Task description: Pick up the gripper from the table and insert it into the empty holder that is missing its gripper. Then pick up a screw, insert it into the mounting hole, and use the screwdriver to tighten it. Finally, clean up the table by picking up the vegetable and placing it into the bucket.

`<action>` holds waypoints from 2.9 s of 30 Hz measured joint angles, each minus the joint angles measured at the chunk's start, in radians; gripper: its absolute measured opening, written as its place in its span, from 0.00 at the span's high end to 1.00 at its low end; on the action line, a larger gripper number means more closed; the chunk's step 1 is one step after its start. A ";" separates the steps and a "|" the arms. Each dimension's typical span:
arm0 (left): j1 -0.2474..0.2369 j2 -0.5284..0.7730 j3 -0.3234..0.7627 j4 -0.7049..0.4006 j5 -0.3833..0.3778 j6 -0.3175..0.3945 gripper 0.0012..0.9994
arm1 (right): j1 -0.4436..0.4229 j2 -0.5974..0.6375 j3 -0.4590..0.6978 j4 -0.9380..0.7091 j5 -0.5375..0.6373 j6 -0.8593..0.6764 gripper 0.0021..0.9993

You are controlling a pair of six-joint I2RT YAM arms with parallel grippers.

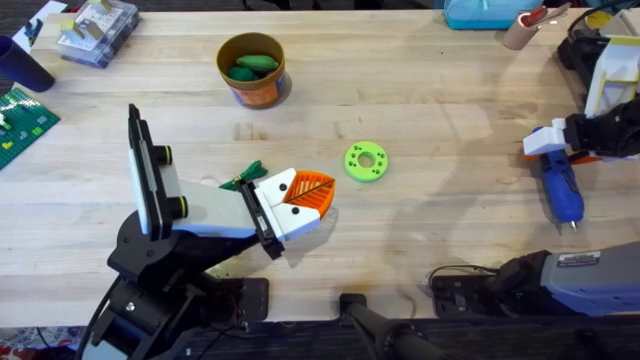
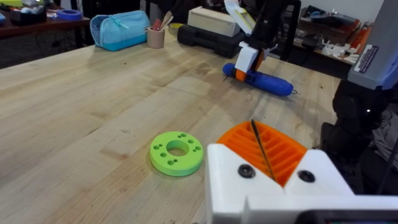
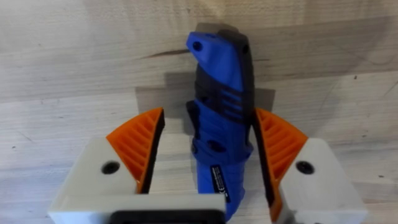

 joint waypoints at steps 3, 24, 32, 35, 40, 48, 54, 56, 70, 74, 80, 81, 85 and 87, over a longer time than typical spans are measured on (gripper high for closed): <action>0.000 0.000 0.000 0.000 0.000 -0.001 0.98 | 0.000 0.000 0.000 -0.002 0.000 0.001 0.15; 0.000 0.000 0.000 0.000 0.000 -0.001 0.98 | 0.000 0.051 0.000 0.046 0.000 0.000 0.15; 0.000 0.000 0.000 0.000 0.001 -0.001 0.98 | 0.001 0.058 -0.005 0.053 0.004 0.000 0.15; 0.000 0.000 0.000 0.000 0.000 -0.001 0.98 | 0.001 0.058 -0.005 0.053 0.004 0.000 0.15; 0.000 0.000 0.000 0.000 0.001 -0.001 0.98 | 0.001 0.058 -0.005 0.052 0.004 0.005 0.15; 0.000 0.000 0.000 0.000 0.000 -0.001 0.98 | 0.001 0.058 -0.007 0.070 0.010 0.008 0.27; 0.000 0.000 0.000 0.000 0.001 -0.001 0.98 | 0.001 0.059 -0.013 0.086 0.018 0.002 0.91; 0.000 0.000 0.000 0.000 0.000 -0.001 0.98 | 0.002 0.061 -0.014 0.083 0.016 0.005 0.98; 0.000 0.000 0.000 0.000 0.001 -0.001 0.98 | 0.005 0.017 0.019 0.156 -0.047 0.130 0.98; 0.000 0.000 0.000 0.000 0.001 -0.001 0.98 | 0.029 -0.120 0.026 0.220 -0.086 0.212 0.98; 0.000 0.000 0.000 0.000 0.001 -0.001 0.98 | 0.073 -0.321 0.041 0.232 -0.112 0.295 0.98; 0.000 0.000 0.000 0.000 0.000 -0.001 0.98 | 0.103 -0.389 0.041 0.228 -0.113 0.324 0.98; 0.000 0.000 0.000 0.000 0.001 -0.001 0.98 | 0.163 -0.462 0.037 0.262 -0.115 0.388 0.98; 0.000 0.000 0.000 0.000 0.000 -0.001 0.98 | 0.199 -0.501 0.015 0.306 -0.116 0.414 0.98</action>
